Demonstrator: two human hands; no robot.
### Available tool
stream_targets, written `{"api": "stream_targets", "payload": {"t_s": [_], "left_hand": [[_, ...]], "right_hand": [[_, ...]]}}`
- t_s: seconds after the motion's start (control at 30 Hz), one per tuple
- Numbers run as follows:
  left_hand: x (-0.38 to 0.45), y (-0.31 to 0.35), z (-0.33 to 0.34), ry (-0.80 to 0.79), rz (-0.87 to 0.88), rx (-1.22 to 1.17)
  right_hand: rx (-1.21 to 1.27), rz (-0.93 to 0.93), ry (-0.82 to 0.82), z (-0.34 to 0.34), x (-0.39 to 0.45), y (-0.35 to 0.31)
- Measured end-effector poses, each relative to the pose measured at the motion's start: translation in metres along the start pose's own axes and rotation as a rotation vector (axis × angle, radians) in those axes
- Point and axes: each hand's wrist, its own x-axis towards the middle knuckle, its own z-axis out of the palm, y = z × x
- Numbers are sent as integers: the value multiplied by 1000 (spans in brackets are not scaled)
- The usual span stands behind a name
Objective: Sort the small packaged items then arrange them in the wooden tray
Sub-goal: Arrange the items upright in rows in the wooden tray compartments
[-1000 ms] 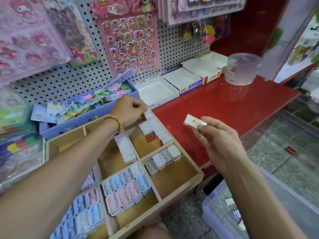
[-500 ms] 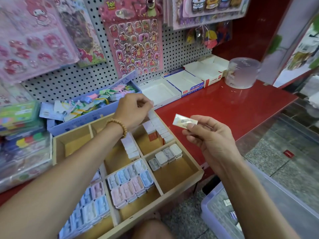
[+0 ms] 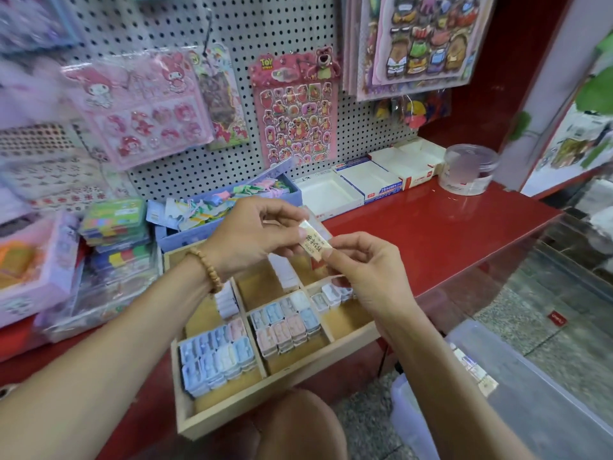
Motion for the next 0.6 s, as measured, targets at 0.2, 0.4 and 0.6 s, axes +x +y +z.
{"api": "stream_targets", "payload": {"t_s": [0.2,0.4,0.6], "left_hand": [[-3,-35,-45,150,-6,450],[24,-76,-46,68,-69,846],[36,-101,-35,32,-17,953]], "right_hand": [[-188,17,19,-1,-4,4],[-310,-10,92,-13,1,6],[-314,-37,201,-31,4,14]]}}
